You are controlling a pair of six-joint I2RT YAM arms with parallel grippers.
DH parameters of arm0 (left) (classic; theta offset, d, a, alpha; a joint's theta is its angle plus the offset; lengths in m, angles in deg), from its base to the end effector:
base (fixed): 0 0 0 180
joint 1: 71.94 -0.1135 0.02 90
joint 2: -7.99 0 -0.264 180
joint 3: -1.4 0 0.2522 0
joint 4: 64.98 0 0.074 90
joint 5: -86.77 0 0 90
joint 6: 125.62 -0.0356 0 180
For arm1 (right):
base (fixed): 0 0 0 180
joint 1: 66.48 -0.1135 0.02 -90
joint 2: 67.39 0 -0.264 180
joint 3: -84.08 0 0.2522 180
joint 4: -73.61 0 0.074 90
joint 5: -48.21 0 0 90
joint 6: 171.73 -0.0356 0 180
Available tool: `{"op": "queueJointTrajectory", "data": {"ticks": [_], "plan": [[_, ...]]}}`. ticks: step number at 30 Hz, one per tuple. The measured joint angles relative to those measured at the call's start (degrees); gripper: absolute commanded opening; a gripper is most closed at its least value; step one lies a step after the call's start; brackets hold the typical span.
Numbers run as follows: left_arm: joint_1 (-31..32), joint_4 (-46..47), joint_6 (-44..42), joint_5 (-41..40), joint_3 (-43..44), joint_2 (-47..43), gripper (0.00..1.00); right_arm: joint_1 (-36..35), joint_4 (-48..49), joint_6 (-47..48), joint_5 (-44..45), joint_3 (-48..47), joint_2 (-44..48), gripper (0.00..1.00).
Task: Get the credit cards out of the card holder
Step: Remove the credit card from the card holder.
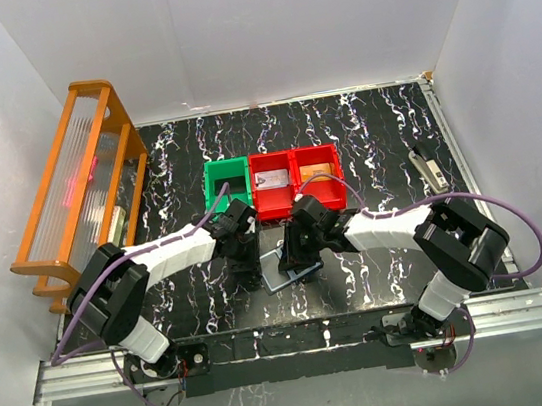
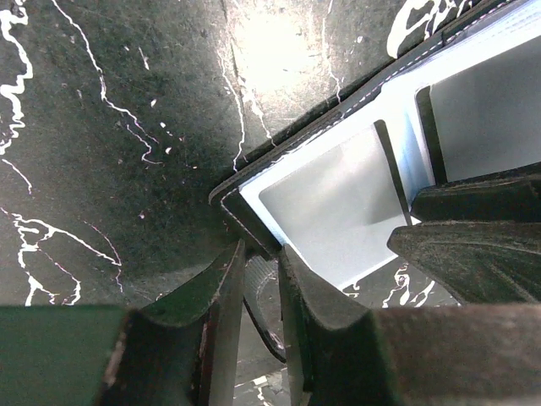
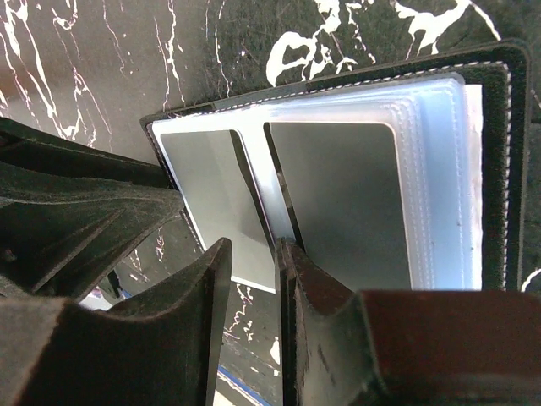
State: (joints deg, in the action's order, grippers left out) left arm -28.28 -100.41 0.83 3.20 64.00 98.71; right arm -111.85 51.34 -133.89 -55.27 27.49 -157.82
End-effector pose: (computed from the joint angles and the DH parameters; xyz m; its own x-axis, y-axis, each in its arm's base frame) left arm 0.2103 -0.2062 0.1607 -0.9500 0.0905 -0.2987 0.1960 0.9178 -0.3453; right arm 0.1992 0.2137 0.1469 -0.9764 0.1041 -0.1892 -0.0200 0.8289 0.5591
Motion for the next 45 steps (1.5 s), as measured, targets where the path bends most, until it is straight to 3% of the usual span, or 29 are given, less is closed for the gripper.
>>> {"op": "queueJointTrajectory", "data": {"ticks": [11,18,21,27,31,38,45], "plan": [[1.0,-0.3,0.0,-1.6,0.5,0.5,0.16,0.4,4.2,-1.6,-4.5,1.8,-0.3,0.23],[1.2,-0.5,0.0,-2.3,0.5,0.5,0.13,0.6,5.7,-3.8,-5.6,3.0,-0.6,0.14],[1.2,-0.5,0.0,-2.5,0.5,0.5,0.12,0.7,5.6,-4.0,-5.6,3.0,-0.5,0.05],[1.3,-0.6,0.0,-2.8,0.5,0.5,0.12,0.7,4.3,-3.7,-5.2,2.9,0.7,0.19],[1.6,-0.7,0.0,-3.5,0.6,0.3,0.25,0.3,1.2,-3.0,-2.7,1.2,4.2,0.28],[2.4,-3.7,0.4,-7.5,1.3,-1.9,0.52,2.0,-6.1,0.6,6.3,-2.6,9.5,0.29],[2.4,-2.9,1.8,-8.2,4.2,-10.0,0.57,5.3,-9.7,3.6,7.5,-1.9,9.3,0.28]]}}
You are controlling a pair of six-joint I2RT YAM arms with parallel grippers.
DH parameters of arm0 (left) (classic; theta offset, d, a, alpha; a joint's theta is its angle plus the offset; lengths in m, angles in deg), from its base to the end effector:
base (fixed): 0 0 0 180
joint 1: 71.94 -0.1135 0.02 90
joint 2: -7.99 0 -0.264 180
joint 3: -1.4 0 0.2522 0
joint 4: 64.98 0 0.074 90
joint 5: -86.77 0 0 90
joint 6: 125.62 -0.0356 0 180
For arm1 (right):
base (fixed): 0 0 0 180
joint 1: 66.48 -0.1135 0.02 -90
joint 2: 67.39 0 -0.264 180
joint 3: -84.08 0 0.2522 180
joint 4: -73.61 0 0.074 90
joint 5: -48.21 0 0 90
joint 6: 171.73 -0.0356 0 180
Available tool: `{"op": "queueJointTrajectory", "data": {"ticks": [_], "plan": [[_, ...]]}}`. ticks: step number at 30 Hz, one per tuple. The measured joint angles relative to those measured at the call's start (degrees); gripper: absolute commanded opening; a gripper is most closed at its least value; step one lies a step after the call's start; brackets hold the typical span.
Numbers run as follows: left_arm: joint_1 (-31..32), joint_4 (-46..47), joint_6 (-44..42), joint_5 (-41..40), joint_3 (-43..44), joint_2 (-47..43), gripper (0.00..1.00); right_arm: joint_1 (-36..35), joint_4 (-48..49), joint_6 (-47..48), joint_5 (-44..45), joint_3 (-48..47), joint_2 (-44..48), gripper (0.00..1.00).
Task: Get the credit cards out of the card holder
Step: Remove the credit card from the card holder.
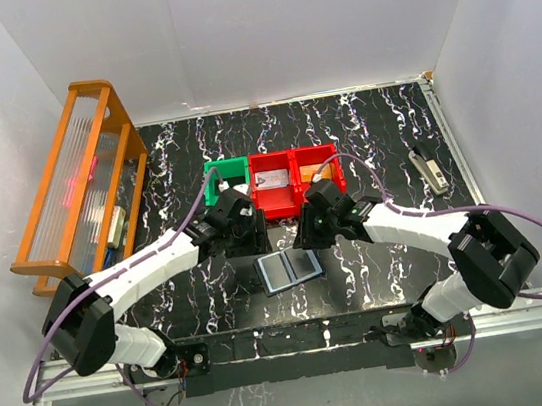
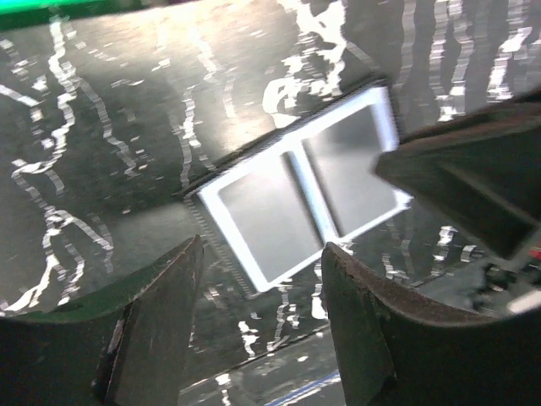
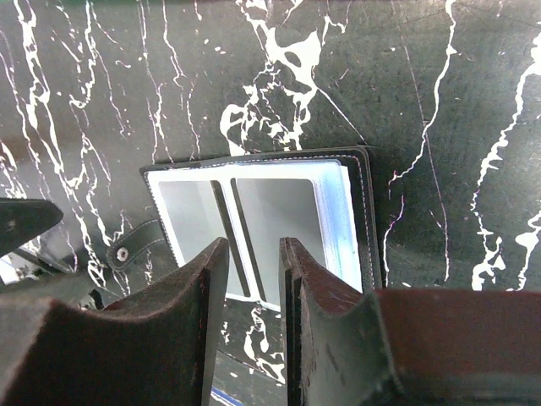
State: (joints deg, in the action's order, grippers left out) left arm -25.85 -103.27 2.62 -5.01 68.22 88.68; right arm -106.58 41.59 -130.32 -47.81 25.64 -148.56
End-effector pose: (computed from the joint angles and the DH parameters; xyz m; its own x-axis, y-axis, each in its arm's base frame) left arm 0.2015 -0.2077 0.2270 -0.8677 0.0093 -0.4970 0.2162 0.9074 -0.3604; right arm 0.2081 0.1801 0.1876 -0.9283 0.1934 -0.3175 0.0142 0.8719 0.4895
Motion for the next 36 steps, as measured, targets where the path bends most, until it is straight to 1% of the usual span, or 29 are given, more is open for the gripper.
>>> {"op": "queueJointTrajectory", "data": {"ticks": [3,8,14,18,23,28,30,36], "plan": [[0.0,4.6,1.0,4.2,-0.3,-1.2,0.56,0.0,0.0,1.0,-0.6,0.2,-1.0,0.28],[0.0,13.5,5.3,11.5,-3.5,0.7,0.54,0.1,-0.1,1.9,-1.7,0.7,-2.8,0.28],[0.0,18.7,9.1,16.2,-6.4,5.1,0.52,0.1,-0.5,2.1,-1.6,0.7,-3.6,0.27],[0.0,21.2,10.5,17.4,-6.4,7.1,0.49,0.2,-0.5,2.0,-1.5,1.0,-3.6,0.28],[0.0,23.1,11.1,18.2,-6.4,9.7,0.43,0.2,-0.8,2.0,-1.4,1.1,-3.3,0.28],[0.0,22.9,11.3,18.0,-6.4,11.4,0.4,0.2,-1.4,2.1,-1.2,1.3,-2.6,0.28],[0.0,22.9,11.3,17.9,-6.4,11.6,0.38,0.2,-1.5,2.2,-1.2,1.3,-2.6,0.28],[0.0,23.0,11.3,17.8,-6.4,12.4,0.36,0.3,-1.6,2.2,-1.3,1.4,-2.6,0.28]]}}
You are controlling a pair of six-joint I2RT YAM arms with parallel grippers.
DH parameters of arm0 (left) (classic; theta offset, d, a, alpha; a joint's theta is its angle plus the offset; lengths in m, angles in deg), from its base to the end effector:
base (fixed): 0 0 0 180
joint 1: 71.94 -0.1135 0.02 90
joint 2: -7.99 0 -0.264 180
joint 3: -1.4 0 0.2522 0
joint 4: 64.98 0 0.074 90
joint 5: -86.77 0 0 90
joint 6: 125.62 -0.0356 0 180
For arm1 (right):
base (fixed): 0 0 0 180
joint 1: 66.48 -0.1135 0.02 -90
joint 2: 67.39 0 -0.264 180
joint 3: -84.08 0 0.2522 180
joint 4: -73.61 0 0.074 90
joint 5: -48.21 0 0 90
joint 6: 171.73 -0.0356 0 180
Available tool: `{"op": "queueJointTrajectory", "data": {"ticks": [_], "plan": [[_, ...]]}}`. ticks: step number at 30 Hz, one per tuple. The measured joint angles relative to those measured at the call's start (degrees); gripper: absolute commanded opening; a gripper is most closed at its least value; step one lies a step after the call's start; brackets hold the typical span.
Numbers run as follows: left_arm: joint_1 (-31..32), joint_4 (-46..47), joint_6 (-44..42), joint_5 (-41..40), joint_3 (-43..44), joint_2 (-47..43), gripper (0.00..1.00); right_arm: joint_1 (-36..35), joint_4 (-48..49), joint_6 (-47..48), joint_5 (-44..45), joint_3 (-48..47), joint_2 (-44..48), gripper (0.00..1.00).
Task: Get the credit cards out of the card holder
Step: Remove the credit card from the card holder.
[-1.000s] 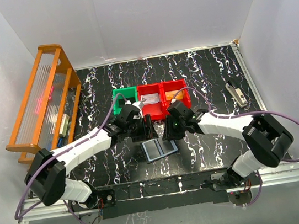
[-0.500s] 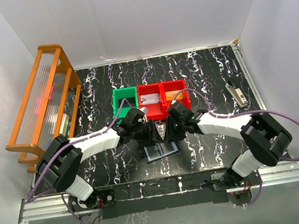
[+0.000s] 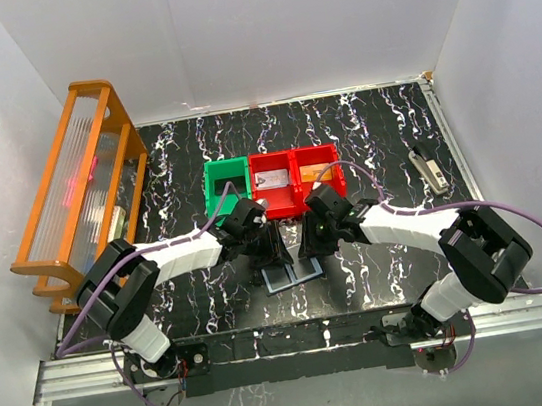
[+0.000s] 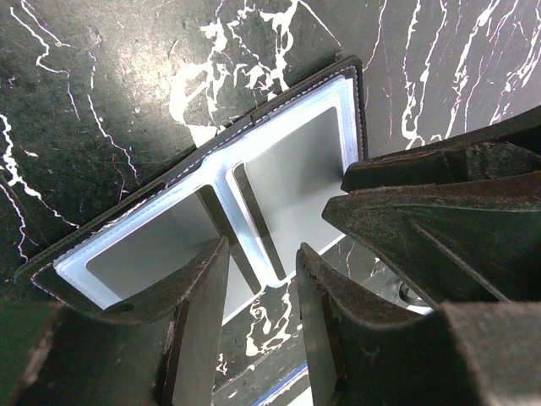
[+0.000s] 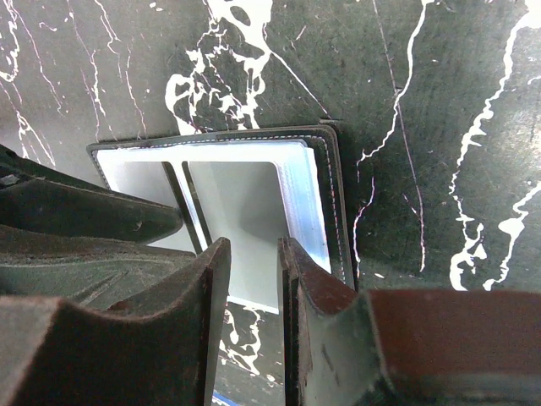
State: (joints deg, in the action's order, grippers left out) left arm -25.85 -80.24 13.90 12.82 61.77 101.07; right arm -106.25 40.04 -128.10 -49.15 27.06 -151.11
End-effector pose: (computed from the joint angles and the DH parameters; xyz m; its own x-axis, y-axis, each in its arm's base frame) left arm 0.2140 -0.2365 0.1605 -0.9587 -0.0581 -0.2784 0.1410 0.7531 -0.6426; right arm 0.2051 0.1766 0.1677 -0.9551 0.1390 -0.2617 0.0117 0.9000 0.4357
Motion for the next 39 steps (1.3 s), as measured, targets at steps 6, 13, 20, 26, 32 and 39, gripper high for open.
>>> {"op": "queueJointTrajectory", "data": {"ticks": [6,13,20,26,32,39], "plan": [[0.0,0.2,0.0,0.0,0.0,0.4,0.35,0.2,1.4,-0.3,-1.6,1.0,0.1,0.28],[0.0,1.9,0.5,0.3,-0.9,0.7,0.32,0.4,7.0,-2.6,-6.4,3.9,0.1,0.28],[0.0,2.6,0.9,0.3,-1.3,1.1,0.31,0.5,9.5,-4.8,-7.9,5.3,0.2,0.27],[0.0,2.7,1.0,0.3,-1.3,1.1,0.3,0.4,4.5,-3.5,-4.8,3.6,1.5,0.28],[0.0,2.6,0.6,0.0,-1.3,1.1,0.3,0.5,0.2,-1.1,-0.9,0.3,1.7,0.28],[0.0,2.6,0.4,0.0,-1.3,1.1,0.3,0.5,0.5,-1.0,-2.1,1.3,1.7,0.27]]}}
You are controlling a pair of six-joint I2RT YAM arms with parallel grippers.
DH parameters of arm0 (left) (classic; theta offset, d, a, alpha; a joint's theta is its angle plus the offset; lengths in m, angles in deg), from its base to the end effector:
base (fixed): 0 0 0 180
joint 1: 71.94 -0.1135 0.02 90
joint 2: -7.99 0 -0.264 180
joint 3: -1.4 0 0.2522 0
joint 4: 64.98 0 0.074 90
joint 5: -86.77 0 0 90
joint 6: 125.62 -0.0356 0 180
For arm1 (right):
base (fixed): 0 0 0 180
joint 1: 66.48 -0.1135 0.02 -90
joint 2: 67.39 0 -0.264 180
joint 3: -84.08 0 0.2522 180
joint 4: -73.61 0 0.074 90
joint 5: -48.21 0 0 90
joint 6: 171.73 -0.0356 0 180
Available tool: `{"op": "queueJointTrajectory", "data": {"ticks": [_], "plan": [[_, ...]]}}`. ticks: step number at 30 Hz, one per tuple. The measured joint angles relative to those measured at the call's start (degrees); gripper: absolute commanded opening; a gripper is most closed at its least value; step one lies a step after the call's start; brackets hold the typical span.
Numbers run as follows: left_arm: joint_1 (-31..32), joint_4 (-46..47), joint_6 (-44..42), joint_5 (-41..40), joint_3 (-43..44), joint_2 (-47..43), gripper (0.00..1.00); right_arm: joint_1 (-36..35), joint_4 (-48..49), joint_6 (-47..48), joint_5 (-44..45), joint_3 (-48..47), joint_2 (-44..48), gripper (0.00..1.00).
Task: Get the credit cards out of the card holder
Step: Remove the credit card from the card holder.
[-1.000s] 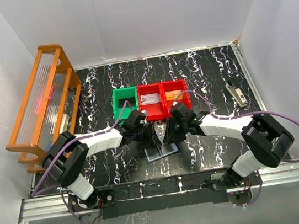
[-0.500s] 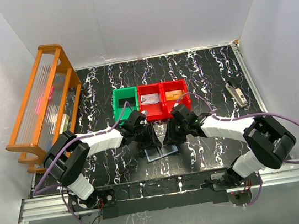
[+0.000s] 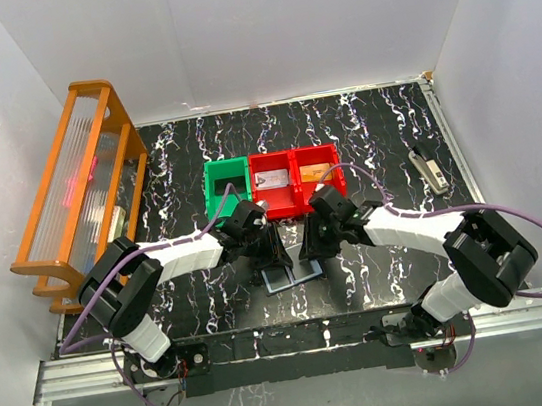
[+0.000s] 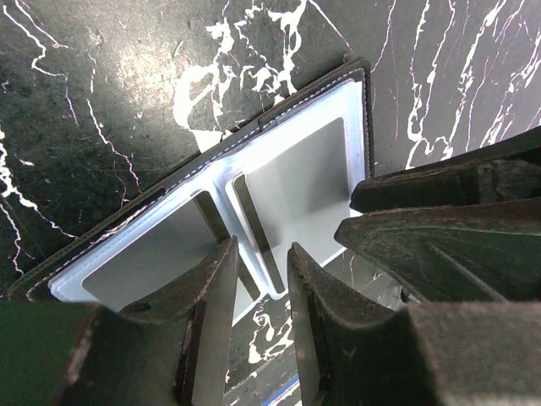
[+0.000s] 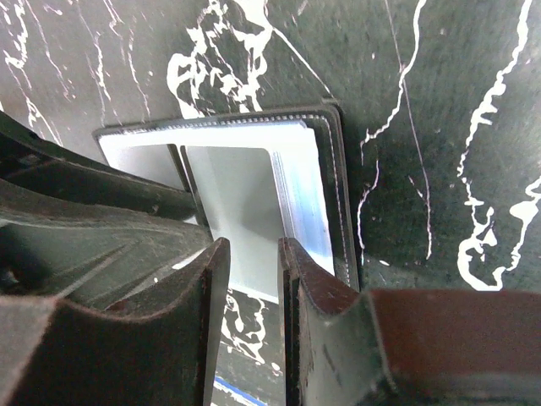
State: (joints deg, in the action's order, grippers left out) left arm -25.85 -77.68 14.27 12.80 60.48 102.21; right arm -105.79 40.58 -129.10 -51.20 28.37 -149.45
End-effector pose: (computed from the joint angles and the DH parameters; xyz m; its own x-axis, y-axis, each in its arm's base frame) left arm 0.2137 -0.2361 0.1514 -0.9591 -0.0636 -0.2759 0.1357 0.7518 -0.6452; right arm 0.2014 0.1725 0.1691 -0.9582 0.1536 -0.2414 0.0230 0.8823 0.4700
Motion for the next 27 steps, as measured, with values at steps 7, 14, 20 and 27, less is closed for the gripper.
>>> {"op": "queueJointTrajectory", "data": {"ticks": [7,14,20,27], "plan": [[0.0,0.0,0.0,0.0,0.0,0.0,0.29,0.1,1.6,-0.8,-2.5,1.7,-0.5,0.27],[0.0,-0.2,0.1,0.1,0.0,0.0,0.31,0.1,3.9,-2.6,-3.2,2.6,-0.9,0.27],[-0.1,1.0,1.3,0.1,-0.6,0.0,0.24,0.2,5.0,-4.2,-3.4,3.2,-0.9,0.27],[-0.3,2.3,3.1,-0.3,-2.1,-0.2,0.05,0.7,6.3,-5.6,-4.2,4.2,-0.8,0.27]]}}
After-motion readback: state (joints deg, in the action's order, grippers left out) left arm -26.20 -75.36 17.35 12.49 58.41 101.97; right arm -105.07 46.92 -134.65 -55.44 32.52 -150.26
